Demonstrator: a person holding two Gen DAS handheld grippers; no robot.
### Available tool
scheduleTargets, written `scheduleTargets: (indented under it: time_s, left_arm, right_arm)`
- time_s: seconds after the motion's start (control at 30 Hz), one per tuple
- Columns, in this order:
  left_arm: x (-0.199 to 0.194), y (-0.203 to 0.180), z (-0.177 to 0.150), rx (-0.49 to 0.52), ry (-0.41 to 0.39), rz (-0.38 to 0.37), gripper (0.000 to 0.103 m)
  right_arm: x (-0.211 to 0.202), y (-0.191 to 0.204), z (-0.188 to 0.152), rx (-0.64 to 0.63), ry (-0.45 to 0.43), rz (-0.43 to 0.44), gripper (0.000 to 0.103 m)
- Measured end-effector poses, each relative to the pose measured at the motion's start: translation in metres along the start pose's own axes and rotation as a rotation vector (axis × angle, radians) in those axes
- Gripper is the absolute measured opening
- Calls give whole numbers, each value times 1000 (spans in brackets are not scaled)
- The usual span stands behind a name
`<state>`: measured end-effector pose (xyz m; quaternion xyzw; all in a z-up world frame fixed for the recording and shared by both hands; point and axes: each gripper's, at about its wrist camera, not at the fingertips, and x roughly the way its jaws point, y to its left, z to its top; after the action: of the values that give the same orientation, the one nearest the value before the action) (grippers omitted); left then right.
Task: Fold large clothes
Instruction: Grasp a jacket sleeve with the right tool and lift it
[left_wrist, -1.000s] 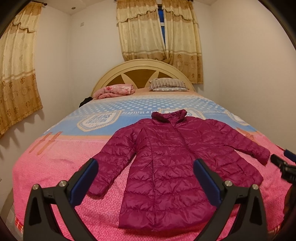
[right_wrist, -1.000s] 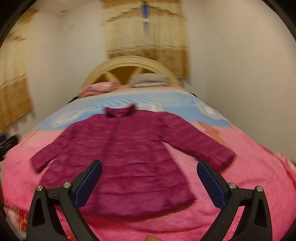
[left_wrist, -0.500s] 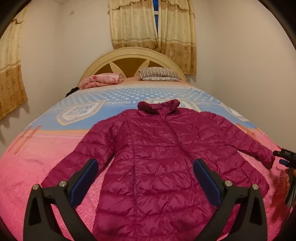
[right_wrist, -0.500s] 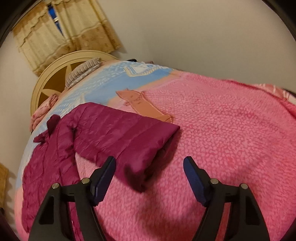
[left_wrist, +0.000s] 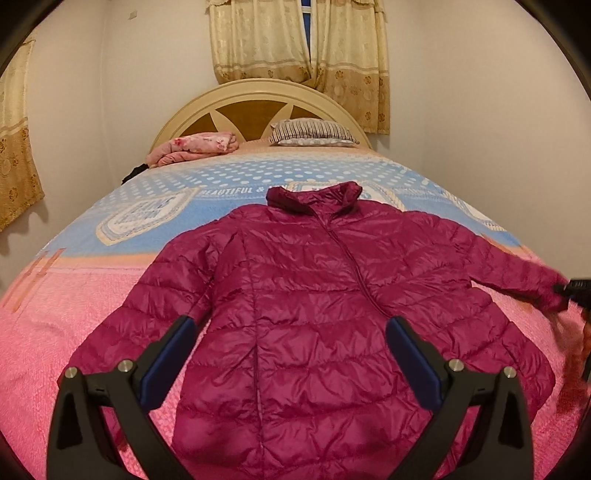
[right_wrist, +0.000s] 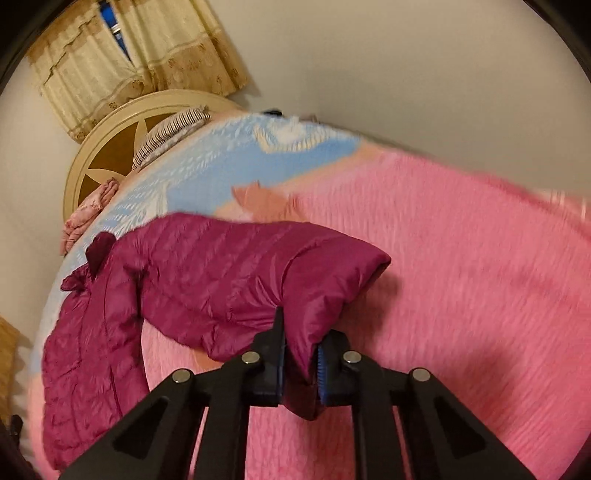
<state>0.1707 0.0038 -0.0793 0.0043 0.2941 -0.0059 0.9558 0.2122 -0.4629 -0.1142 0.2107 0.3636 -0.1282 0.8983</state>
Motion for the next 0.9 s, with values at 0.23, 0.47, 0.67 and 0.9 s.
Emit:
scheduleTargets:
  time_s: [0.23, 0.47, 0.67, 0.9]
  left_arm:
    - [2, 20, 8, -30, -17, 4, 103]
    - [6, 48, 13, -75, -29, 24, 103]
    - [7, 71, 12, -114, -30, 42, 103]
    - [7, 91, 13, -132, -33, 68, 103]
  right_arm:
    - [-42, 62, 57, -233, -187, -83, 10]
    - [-89, 179, 62, -555, -383, -55, 10]
    - [-98, 263, 29, -769, -434, 1, 10]
    - [-76, 325, -24, -979, -389, 108, 10]
